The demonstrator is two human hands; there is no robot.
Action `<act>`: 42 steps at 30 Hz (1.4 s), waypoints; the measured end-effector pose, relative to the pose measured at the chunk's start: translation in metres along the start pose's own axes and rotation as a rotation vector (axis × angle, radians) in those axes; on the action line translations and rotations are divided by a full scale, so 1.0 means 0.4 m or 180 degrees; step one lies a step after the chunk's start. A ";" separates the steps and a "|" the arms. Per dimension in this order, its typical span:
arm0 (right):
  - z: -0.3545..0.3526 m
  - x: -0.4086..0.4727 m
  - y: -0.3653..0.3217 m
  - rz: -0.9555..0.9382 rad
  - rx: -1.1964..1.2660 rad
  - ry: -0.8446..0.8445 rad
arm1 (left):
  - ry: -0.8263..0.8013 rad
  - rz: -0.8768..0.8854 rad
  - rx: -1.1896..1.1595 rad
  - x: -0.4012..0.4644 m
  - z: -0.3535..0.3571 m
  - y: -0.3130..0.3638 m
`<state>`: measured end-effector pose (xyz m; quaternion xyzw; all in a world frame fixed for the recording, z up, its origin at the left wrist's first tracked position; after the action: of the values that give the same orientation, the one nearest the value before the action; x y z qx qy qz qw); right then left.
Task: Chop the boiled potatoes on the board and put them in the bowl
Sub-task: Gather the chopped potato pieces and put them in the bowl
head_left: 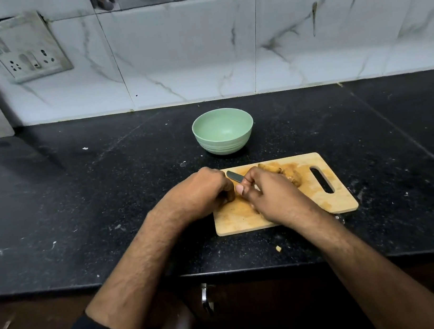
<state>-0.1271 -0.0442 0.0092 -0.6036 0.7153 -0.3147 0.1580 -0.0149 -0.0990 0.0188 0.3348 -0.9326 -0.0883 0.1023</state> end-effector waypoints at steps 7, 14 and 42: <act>0.008 0.003 0.019 0.0286 0.0565 -0.0032 | -0.0063 -0.0400 -0.0608 0.001 -0.003 -0.022; 0.053 -0.007 0.044 0.1475 0.3013 -0.0347 | 0.1203 -0.1136 -0.3362 -0.070 -0.039 -0.061; 0.034 0.543 -0.022 0.1703 0.2707 -0.0114 | 0.2128 -0.1332 -0.2102 0.255 -0.192 -0.280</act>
<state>-0.1601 -0.2577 0.0382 -0.2866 0.6505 -0.5164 0.4774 -0.0049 -0.2569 0.0801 0.4740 -0.6843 -0.2849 0.4752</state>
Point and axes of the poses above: each hand's wrist, its own x-axis towards the middle knuckle, its own z-axis out of the palm, y = z × x, the point moved 8 cm from there along x, towards the middle knuckle, and after that the axes turned 9 degrees about y, right-handed, at the moved point
